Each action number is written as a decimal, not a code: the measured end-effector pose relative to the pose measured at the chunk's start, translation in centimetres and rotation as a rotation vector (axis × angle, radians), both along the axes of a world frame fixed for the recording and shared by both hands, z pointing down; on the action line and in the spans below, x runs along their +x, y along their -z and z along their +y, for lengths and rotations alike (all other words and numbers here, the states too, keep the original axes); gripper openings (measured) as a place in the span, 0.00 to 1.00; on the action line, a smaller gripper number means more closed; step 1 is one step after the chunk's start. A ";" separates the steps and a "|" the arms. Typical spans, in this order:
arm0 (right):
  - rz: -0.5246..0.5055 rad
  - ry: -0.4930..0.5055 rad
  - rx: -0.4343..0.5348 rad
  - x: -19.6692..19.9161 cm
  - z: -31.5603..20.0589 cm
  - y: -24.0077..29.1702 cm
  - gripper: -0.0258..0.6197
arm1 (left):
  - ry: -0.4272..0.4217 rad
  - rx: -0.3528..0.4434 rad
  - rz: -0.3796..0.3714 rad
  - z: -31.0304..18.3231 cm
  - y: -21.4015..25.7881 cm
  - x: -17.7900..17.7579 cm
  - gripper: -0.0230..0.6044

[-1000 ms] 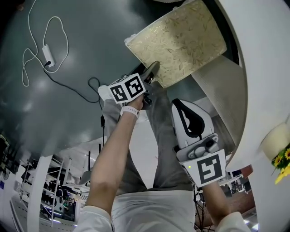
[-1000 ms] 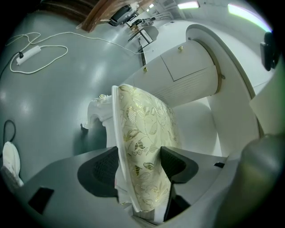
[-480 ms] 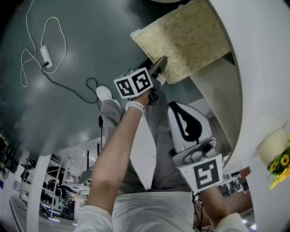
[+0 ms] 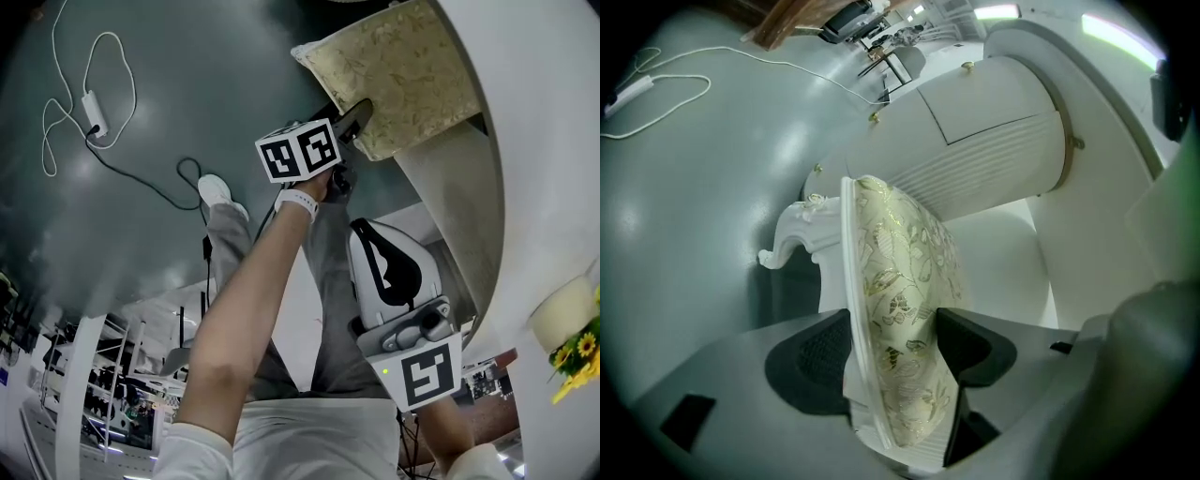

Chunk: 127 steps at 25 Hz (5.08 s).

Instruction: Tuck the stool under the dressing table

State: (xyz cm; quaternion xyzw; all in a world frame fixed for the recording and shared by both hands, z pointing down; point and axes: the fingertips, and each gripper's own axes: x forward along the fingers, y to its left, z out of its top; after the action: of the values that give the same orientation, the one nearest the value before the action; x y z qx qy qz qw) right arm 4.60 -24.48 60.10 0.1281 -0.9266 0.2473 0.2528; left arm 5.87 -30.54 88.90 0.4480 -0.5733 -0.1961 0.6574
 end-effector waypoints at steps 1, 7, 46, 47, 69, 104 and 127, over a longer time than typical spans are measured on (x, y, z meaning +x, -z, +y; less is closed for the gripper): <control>-0.004 -0.003 0.000 0.0 -0.1 0.2 0.07 | -0.008 0.012 0.006 -0.6 0.0 0.1 0.50; -0.015 -0.001 -0.010 0.2 -0.2 0.5 0.07 | -0.062 0.043 0.015 -3.7 -0.1 0.9 0.50; -0.096 0.028 0.075 -1.8 6.3 8.2 0.07 | -0.090 0.005 -0.080 6.0 9.2 -3.8 0.05; -0.097 0.032 0.079 -1.9 6.7 8.8 0.07 | -0.078 0.004 -0.082 6.8 10.0 -4.2 0.05; -0.106 0.187 0.223 -8.1 17.4 22.6 0.07 | -0.033 0.076 -0.346 26.0 34.2 -15.2 0.05; -0.200 0.152 0.363 -12.3 21.7 40.3 0.06 | 0.084 0.291 -0.821 42.1 68.1 -23.2 0.05; -0.157 0.079 0.383 -12.3 25.0 40.8 0.06 | 0.045 0.332 -0.853 45.1 68.9 -24.3 0.05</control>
State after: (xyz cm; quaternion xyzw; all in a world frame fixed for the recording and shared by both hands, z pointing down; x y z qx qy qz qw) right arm -7.67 0.53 19.26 0.1175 -0.9778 0.0659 0.1606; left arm -18.38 14.57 20.04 0.5754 -0.7632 -0.0973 0.2776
